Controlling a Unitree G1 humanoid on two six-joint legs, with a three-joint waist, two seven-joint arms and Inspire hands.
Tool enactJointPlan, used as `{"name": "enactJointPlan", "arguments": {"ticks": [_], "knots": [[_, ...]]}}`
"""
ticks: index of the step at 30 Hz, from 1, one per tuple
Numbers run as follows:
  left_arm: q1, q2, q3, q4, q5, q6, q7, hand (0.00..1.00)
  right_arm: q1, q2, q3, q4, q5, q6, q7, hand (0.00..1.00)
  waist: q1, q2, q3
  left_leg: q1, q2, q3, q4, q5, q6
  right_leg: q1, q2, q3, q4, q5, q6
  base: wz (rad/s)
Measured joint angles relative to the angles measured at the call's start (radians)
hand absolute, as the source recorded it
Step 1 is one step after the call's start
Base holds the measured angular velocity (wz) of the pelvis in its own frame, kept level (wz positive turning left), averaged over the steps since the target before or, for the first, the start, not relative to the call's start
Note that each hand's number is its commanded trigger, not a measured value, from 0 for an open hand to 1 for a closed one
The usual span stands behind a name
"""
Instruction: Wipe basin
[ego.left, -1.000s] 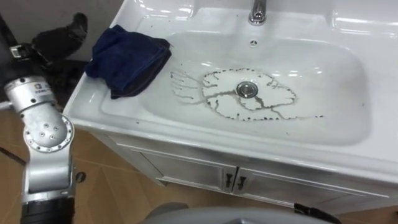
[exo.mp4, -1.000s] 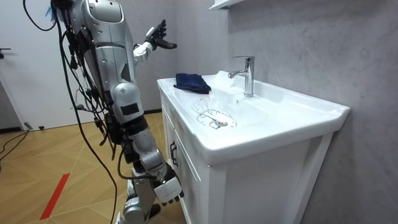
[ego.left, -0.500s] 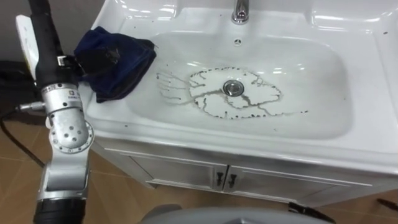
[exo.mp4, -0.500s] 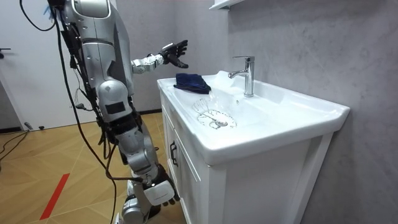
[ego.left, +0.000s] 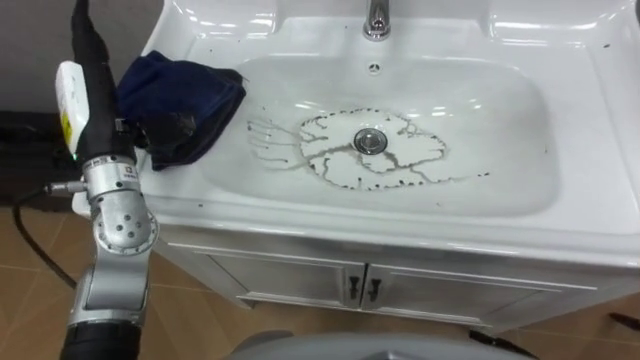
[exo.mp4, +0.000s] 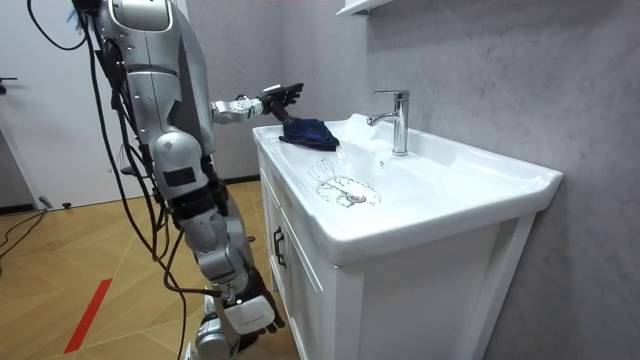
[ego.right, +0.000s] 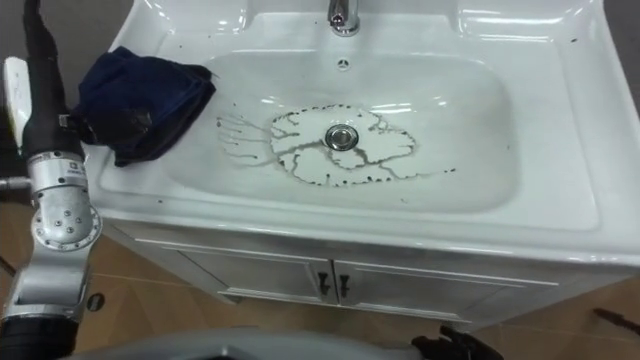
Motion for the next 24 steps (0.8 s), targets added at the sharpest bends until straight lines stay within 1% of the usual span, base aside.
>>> {"name": "enactJointPlan", "arguments": {"ticks": [3, 7, 10, 12, 15, 17, 18, 24], "knots": [[0.000, 0.001, 0.000, 0.011, 0.000, 0.001, 0.003, 0.00, 0.002, 0.000, -0.001, 0.000, -0.001, 0.001, -0.002, 0.00, -0.003, 0.000, 0.0001, 0.000, 0.000, 0.000, -0.002, 0.000, 0.000, -0.001, 0.000, 0.000, 0.000, 0.000, 0.000, 0.00], [-0.001, 0.013, 0.003, 0.025, 0.011, 0.001, 0.011, 0.00, 0.004, -0.001, -0.001, 0.001, -0.002, 0.001, -0.008, 0.00, -0.006, 0.002, 0.0007, 0.016, 0.000, 0.005, -0.017, 0.002, -0.002, 0.004, -0.001, 0.006, 0.001, 0.000, 0.000, -0.05], [-0.006, 0.015, 0.019, 0.025, 0.047, 0.003, 0.012, 0.00, 0.006, -0.004, -0.001, 0.001, -0.012, 0.001, -0.008, 0.00, -0.011, 0.006, 0.0025, 0.016, 0.002, 0.011, -0.019, 0.003, -0.003, 0.000, 0.000, 0.022, 0.001, 0.000, 0.000, -0.06], [-0.012, 0.021, 0.029, 0.025, 0.073, 0.003, 0.017, 0.00, 0.006, -0.006, -0.002, 0.001, -0.032, 0.000, -0.008, 0.00, -0.018, 0.008, 0.0025, 0.017, 0.002, 0.015, -0.021, 0.003, -0.003, -0.002, 0.000, 0.025, 0.000, 0.000, 0.000, -0.07], [-0.045, 0.038, 0.030, 0.024, 0.091, 0.003, 0.021, 0.00, 0.003, -0.008, -0.001, 0.001, -0.036, 0.001, -0.009, 0.00, -0.020, 0.011, 0.0041, 0.017, 0.004, 0.019, -0.021, 0.002, -0.004, -0.004, 0.001, 0.025, 0.000, 0.000, -0.001, -0.04], [-0.071, 0.057, 0.030, 0.024, 0.090, 0.003, 0.025, 0.00, 0.003, -0.009, -0.002, 0.003, -0.035, 0.001, -0.010, 0.00, -0.021, 0.014, 0.0041, 0.019, 0.004, 0.022, -0.024, 0.002, -0.004, -0.004, 0.000, 0.028, 0.000, 0.001, -0.001, -0.04], [-0.075, 0.060, 0.030, 0.024, 0.090, 0.003, 0.026, 0.00, 0.003, -0.010, -0.002, 0.003, -0.035, 0.001, -0.010, 0.00, -0.022, 0.015, 0.0039, 0.020, 0.004, 0.023, -0.025, 0.003, -0.004, -0.003, 0.000, 0.029, 0.000, 0.001, -0.001, -0.07], [-0.077, 0.061, 0.030, 0.042, 0.090, 0.003, 0.028, 0.00, 0.004, -0.013, -0.010, 0.008, -0.031, 0.004, -0.019, 0.00, -0.026, 0.022, 0.0049, 0.031, 0.004, 0.033, -0.030, 0.003, -0.004, -0.001, 0.000, 0.043, 0.001, 0.001, -0.001, -0.04]]}}
